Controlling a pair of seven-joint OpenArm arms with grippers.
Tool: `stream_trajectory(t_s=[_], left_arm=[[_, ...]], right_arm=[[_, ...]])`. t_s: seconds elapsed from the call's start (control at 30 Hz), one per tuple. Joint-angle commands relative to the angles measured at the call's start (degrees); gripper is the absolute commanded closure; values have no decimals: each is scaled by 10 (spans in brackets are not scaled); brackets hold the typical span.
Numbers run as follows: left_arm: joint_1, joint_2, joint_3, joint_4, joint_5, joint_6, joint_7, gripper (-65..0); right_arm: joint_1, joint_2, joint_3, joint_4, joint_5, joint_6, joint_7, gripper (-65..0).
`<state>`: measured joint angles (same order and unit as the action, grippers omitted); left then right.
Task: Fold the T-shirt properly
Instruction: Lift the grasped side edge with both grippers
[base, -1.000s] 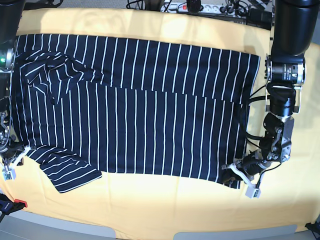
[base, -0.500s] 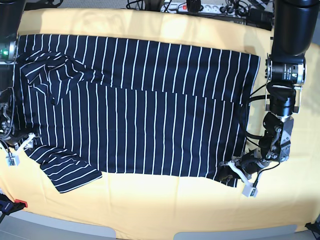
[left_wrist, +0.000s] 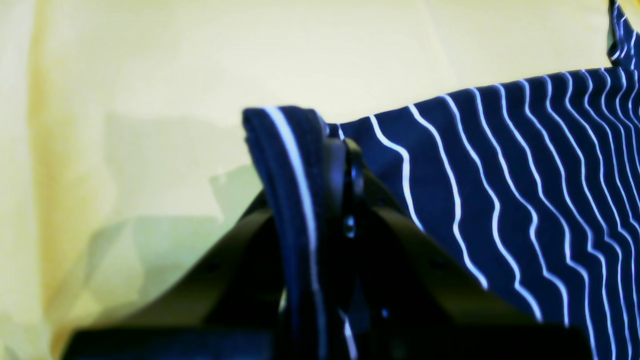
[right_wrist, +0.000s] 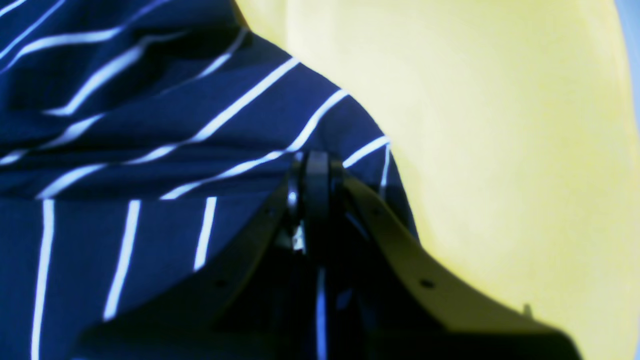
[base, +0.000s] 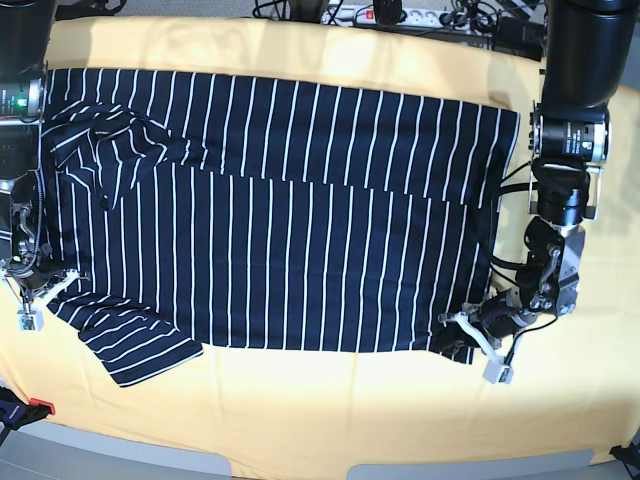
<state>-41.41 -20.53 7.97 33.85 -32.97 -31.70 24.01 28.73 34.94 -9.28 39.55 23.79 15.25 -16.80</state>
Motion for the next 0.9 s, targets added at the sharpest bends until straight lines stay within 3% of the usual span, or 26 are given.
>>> stream_trajectory(t_s=[0.0,0.2,0.4,0.53,0.6,0.7,0.87], left_arm=[[-21,-6,-2,9,-11,-2,-13,0],[-20,-6,-2,9,-11,-2,-14,0],[-20,-6,-2,9,-11,-2,-13,0],[-21,-6,-2,9,-11,-3,-13,0],[-23,-6,-2,9,-11,-23,-13,0],[-24,-7,-2,10,-11,-76,-13,0],[-24,-6,-2,10,-11,-83,-13,0]], right_arm=[[18,17,4,6,-2,15,16,0],[18,18,4,6,-3,112,10,0],[24,23,4,6,-2,82,10,0],[41,31,4,6,-2,84,5,0],[51,35,4,6,-1,95,3,0],[59,40,4,7,4,140,0,0],[59,40,4,9,4,159,-30,0]])
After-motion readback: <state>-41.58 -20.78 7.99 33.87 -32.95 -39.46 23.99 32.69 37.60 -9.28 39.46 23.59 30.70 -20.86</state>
